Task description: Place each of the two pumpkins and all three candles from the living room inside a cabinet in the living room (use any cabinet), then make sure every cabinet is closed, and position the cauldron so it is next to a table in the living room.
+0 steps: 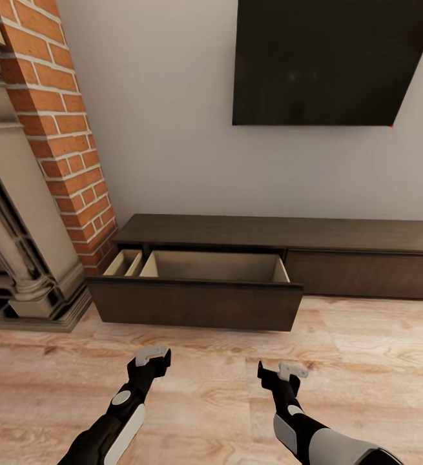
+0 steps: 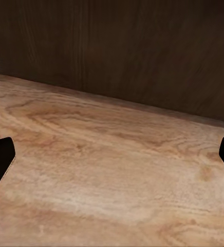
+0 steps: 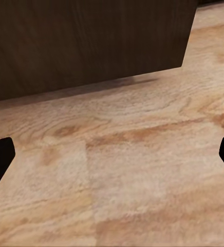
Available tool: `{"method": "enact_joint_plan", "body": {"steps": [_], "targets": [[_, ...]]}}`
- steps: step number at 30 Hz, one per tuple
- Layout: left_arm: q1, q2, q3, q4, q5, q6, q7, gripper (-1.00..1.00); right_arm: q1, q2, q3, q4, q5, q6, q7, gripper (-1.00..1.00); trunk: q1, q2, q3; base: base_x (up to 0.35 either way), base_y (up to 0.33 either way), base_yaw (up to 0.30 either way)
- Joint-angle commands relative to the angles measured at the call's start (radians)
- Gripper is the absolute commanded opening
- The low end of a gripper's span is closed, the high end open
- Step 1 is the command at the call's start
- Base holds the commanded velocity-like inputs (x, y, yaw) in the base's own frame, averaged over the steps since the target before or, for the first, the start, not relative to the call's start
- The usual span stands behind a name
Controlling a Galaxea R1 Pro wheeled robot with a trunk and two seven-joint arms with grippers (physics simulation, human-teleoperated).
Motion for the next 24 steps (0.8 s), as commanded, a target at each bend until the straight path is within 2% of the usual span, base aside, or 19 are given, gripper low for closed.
{"method": "enact_joint_plan", "body": {"steps": [1, 12, 21, 24], "targets": [[-0.001, 0.001, -0.006, -0.001, 0.007, -0.001, 0.01, 1.0, -0.001, 0.0, 0.009, 0.0, -0.002, -0.001, -0.007, 1.0, 0.0, 0.0, -0.001, 0.081, 0.0, 0.0], [-0.001, 0.001, -0.006, 0.0, 0.001, 0.0, 0.006, 1.0, -0.001, 0.0, 0.009, 0.0, -0.003, -0.001, -0.007, 1.0, 0.0, 0.0, -0.001, 0.145, 0.0, 0.0], [-0.001, 0.001, -0.006, 0.0, 0.0, 0.0, 0.005, 1.0, -0.001, 0.0, 0.009, 0.0, -0.003, -0.001, -0.007, 1.0, 0.0, 0.0, -0.001, 0.242, 0.0, 0.0], [-0.018, 0.005, -0.014, -0.001, -0.003, -0.01, 0.008, 1.0, -0.018, -0.007, 0.025, -0.017, -0.011, 0.005, -0.007, 1.0, 0.0, 0.0, -0.001, 0.0, 0.0, 0.0]]}}
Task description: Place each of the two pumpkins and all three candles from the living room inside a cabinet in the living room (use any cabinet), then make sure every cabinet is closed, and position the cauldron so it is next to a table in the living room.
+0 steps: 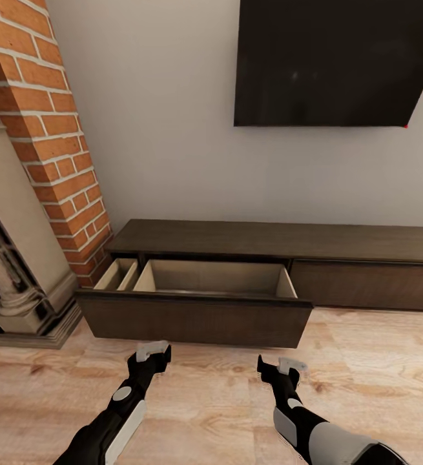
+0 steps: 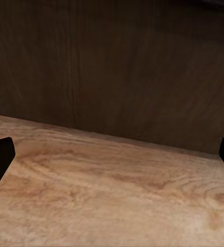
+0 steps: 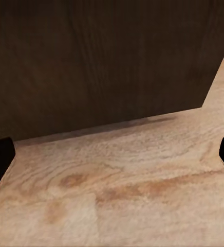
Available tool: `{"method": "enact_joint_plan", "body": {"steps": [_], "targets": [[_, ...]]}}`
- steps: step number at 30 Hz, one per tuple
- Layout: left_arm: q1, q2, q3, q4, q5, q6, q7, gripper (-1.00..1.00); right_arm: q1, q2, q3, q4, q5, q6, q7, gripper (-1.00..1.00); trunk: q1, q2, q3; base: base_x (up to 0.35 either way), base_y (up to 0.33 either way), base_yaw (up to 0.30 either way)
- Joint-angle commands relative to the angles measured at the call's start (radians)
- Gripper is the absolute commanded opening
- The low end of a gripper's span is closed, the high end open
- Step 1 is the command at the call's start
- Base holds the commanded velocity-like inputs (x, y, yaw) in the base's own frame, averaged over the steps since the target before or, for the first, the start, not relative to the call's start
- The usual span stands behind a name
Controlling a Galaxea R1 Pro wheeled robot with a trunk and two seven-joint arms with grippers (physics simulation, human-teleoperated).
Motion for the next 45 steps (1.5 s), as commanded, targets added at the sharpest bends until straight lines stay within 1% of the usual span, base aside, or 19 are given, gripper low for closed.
{"method": "enact_joint_plan", "body": {"steps": [1, 3, 6, 9, 14, 15, 16, 22, 26, 27, 29, 30, 33, 34, 37, 45], "targets": [[-0.007, 0.002, -0.006, -0.001, 0.01, -0.002, 0.009, 1.0, -0.006, 0.0, 0.008, -0.006, -0.003, -0.001, -0.007, 1.0, 0.0, 0.0, -0.001, 0.0, 0.0, 0.0], [-0.013, 0.001, -0.009, 0.005, 0.005, -0.006, 0.009, 1.0, -0.018, -0.001, 0.01, -0.017, 0.002, -0.003, -0.007, 1.0, 0.0, 0.0, -0.001, 0.0, 0.0, 0.0], [0.005, -0.012, -0.013, 0.022, -0.004, -0.009, 0.009, 1.0, -0.032, -0.002, 0.013, -0.034, 0.009, -0.009, -0.007, 1.0, 0.0, 0.0, -0.001, 0.0, 0.0, 0.0], [0.011, -0.017, -0.014, 0.039, -0.003, -0.009, 0.009, 1.0, -0.031, -0.002, 0.013, -0.051, 0.011, -0.013, -0.005, 1.0, 0.0, 0.0, -0.001, 0.0, 0.0, 0.0], [0.012, -0.018, -0.017, 0.067, -0.004, -0.01, 0.008, 1.0, -0.031, -0.002, 0.015, -0.065, 0.011, -0.009, -0.003, 1.0, 0.0, 0.0, -0.001, 0.0, 0.0, 0.0], [0.012, -0.018, -0.018, 0.072, -0.004, -0.009, 0.008, 1.0, -0.031, -0.002, 0.014, -0.065, 0.011, -0.009, -0.003, 1.0, -0.004, 0.007, 0.002, 0.0, 0.0, 0.0], [0.012, -0.017, -0.018, 0.072, -0.004, -0.01, 0.008, 1.0, -0.031, -0.003, 0.014, -0.066, 0.011, -0.009, -0.003, 1.0, -0.008, 0.014, 0.005, 0.0, 0.0, 0.0], [0.013, -0.016, -0.019, 0.073, -0.007, -0.01, 0.009, 1.0, -0.031, -0.003, 0.015, -0.059, 0.013, -0.006, 0.0, 1.0, -0.008, 0.014, 0.005, 0.0, 0.0, 0.0], [0.013, -0.017, -0.02, 0.073, -0.008, -0.01, 0.009, 1.0, -0.031, -0.003, 0.016, -0.055, 0.01, -0.004, 0.008, 1.0, -0.023, 0.042, 0.018, 0.0, 0.0, 0.0], [0.013, -0.017, -0.02, 0.073, -0.009, -0.01, 0.009, 1.0, -0.031, -0.003, 0.016, -0.055, 0.01, -0.003, 0.011, 1.0, -0.023, 0.042, 0.018, 0.0, 0.0, 0.0], [0.013, -0.017, -0.02, 0.073, -0.009, -0.01, 0.009, 1.0, -0.031, -0.002, 0.017, -0.054, 0.012, 0.019, 0.03, 1.0, -0.023, 0.042, 0.018, 0.0, 0.0, 0.0], [0.013, -0.016, -0.021, 0.073, -0.009, -0.01, 0.009, 1.0, -0.031, -0.003, 0.017, -0.053, 0.012, 0.048, 0.038, 1.0, -0.023, 0.042, 0.018, 0.0, 0.0, 0.0], [0.013, -0.014, -0.021, 0.073, -0.009, -0.01, 0.009, 1.0, -0.031, -0.003, 0.016, -0.053, 0.014, 0.083, 0.045, 1.0, -0.023, 0.042, 0.018, 0.0, 0.0, 0.0], [0.013, -0.014, -0.021, 0.073, -0.008, -0.01, 0.009, 1.0, -0.031, -0.003, 0.016, -0.053, 0.014, 0.087, 0.046, 1.0, -0.023, 0.042, 0.018, 0.0, 0.0, 0.0], [0.013, -0.014, -0.021, 0.073, -0.009, -0.01, 0.009, 1.0, -0.031, -0.003, 0.015, -0.053, 0.014, 0.098, 0.048, 1.0, -0.035, 0.063, 0.027, 0.0, 0.0, 0.0], [0.013, -0.013, -0.021, 0.072, -0.01, -0.012, 0.009, 1.0, -0.031, -0.003, 0.015, -0.053, 0.013, 0.104, 0.049, 1.0, -0.035, 0.063, 0.027, 0.0, 0.0, 0.0]]}}
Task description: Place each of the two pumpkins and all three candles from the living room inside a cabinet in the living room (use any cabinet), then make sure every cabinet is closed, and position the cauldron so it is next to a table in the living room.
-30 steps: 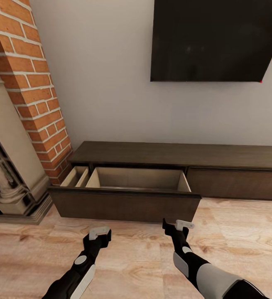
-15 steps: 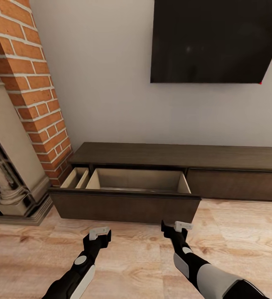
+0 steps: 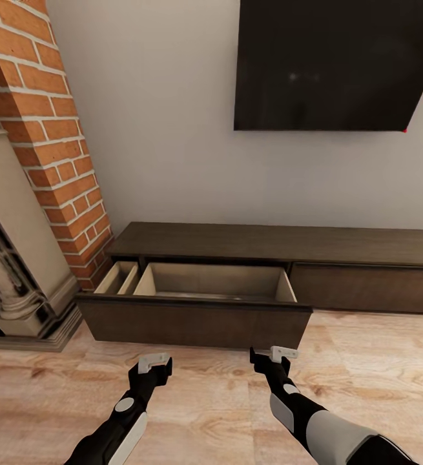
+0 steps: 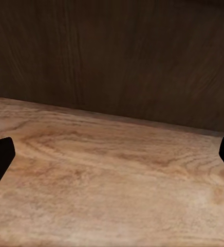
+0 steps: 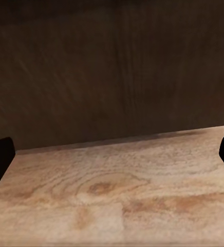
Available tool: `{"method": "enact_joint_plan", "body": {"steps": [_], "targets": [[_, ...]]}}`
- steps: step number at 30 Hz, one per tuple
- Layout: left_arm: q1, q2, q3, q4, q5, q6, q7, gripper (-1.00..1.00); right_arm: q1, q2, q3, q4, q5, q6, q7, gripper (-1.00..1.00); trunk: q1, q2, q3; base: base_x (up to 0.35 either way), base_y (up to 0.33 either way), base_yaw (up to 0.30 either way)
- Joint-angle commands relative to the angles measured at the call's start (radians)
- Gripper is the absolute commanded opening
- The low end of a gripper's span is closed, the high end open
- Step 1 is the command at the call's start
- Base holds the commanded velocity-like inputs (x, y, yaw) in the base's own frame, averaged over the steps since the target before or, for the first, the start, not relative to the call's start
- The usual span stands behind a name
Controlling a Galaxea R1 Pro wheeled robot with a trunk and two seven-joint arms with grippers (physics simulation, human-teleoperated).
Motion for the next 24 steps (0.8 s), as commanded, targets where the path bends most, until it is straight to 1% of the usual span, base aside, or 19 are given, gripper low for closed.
{"method": "enact_joint_plan", "body": {"steps": [1, 5, 12, 13, 15, 17, 20, 23, 24], "targets": [[-0.001, 0.002, -0.007, -0.001, 0.01, -0.004, 0.01, 1.0, -0.001, 0.0, 0.009, 0.0, -0.004, -0.002, -0.007, 1.0, 0.0, 0.0, -0.001, 0.0, 0.0, 0.0], [-0.001, 0.002, -0.007, -0.001, 0.009, -0.01, 0.012, 1.0, 0.0, 0.0, 0.009, 0.001, -0.004, -0.002, -0.007, 1.0, 0.0, 0.0, -0.001, 0.0, 0.0, 0.0], [-0.001, 0.005, -0.006, -0.01, 0.007, -0.016, 0.02, 1.0, 0.0, 0.002, 0.009, 0.002, -0.003, -0.004, -0.007, 1.0, 0.027, -0.049, -0.023, 0.0, 0.0, 0.0], [-0.001, 0.006, -0.006, -0.015, 0.007, -0.016, 0.02, 1.0, 0.0, 0.002, 0.009, 0.002, -0.003, -0.005, -0.007, 1.0, 0.027, -0.049, -0.023, 0.0, 0.0, 0.0], [-0.001, 0.008, -0.007, -0.026, 0.005, -0.017, 0.02, 1.0, 0.001, 0.001, 0.009, 0.001, 0.002, -0.008, -0.007, 1.0, 0.027, -0.049, -0.023, 0.0, 0.0, 0.0], [-0.001, 0.012, -0.005, -0.028, 0.005, -0.02, 0.022, 1.0, 0.001, 0.001, 0.013, 0.002, 0.023, -0.011, -0.007, 1.0, 0.027, -0.049, -0.023, 0.0, 0.0, 0.0], [-0.001, 0.011, -0.008, -0.026, 0.004, -0.053, 0.022, 1.0, 0.001, 0.001, 0.014, 0.002, 0.045, -0.012, -0.008, 1.0, 0.027, -0.049, -0.023, 0.0, 0.0, 0.0], [-0.001, 0.009, -0.018, -0.007, 0.004, -0.113, 0.022, 1.0, 0.001, 0.002, 0.015, 0.002, 0.053, -0.013, -0.008, 1.0, 0.027, -0.049, -0.023, 0.004, 0.0, 0.0], [-0.001, 0.009, -0.023, -0.002, 0.004, -0.124, 0.022, 1.0, 0.001, 0.002, 0.015, 0.002, 0.053, -0.013, -0.008, 1.0, 0.027, -0.049, -0.023, 0.094, 0.0, 0.0]]}}
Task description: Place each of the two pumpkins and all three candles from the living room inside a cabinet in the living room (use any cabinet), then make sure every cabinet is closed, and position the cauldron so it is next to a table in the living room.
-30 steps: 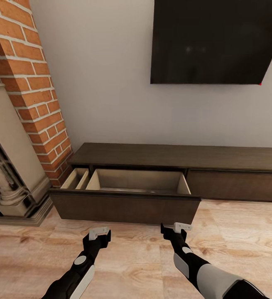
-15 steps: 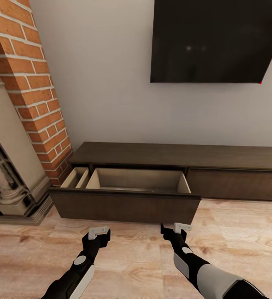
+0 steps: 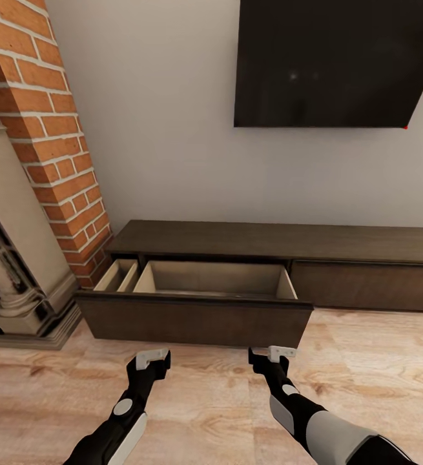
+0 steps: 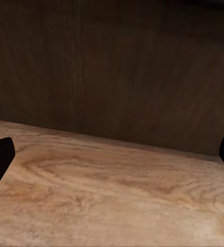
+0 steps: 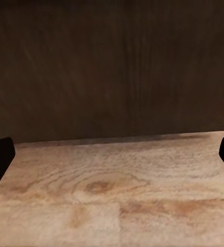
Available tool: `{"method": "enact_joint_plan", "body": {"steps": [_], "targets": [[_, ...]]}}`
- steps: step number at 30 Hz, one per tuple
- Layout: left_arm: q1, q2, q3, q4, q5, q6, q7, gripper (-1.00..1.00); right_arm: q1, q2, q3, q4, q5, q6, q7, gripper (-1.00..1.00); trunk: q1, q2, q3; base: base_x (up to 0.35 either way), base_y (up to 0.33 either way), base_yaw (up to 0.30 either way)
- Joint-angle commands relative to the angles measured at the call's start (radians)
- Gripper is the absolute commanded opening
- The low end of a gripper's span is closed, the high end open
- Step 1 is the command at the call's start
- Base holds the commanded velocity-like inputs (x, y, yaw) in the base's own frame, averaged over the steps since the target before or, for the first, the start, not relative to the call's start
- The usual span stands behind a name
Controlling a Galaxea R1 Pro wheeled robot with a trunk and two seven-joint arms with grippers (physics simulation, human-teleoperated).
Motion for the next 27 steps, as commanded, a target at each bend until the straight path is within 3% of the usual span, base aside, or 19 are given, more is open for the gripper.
{"method": "enact_joint_plan", "body": {"steps": [1, 23, 27], "targets": [[-0.001, 0.002, -0.012, 0.004, 0.011, -0.013, 0.009, 1.0, -0.001, 0.0, 0.009, 0.0, -0.003, -0.002, -0.007, 1.0, 0.0, 0.0, -0.001, 0.18, 0.0, 0.0], [-0.001, 0.001, -0.025, 0.01, 0.015, -0.05, 0.01, 1.0, 0.003, 0.0, 0.01, 0.004, -0.001, -0.039, -0.006, 1.0, 0.0, 0.0, -0.001, 0.122, 0.0, 0.0], [-0.001, 0.0, -0.025, 0.026, 0.007, -0.08, 0.01, 1.0, 0.005, 0.0, 0.009, 0.005, 0.023, -0.061, -0.007, 1.0, 0.0, 0.0, -0.001, 0.015, 0.0, 0.0]]}}
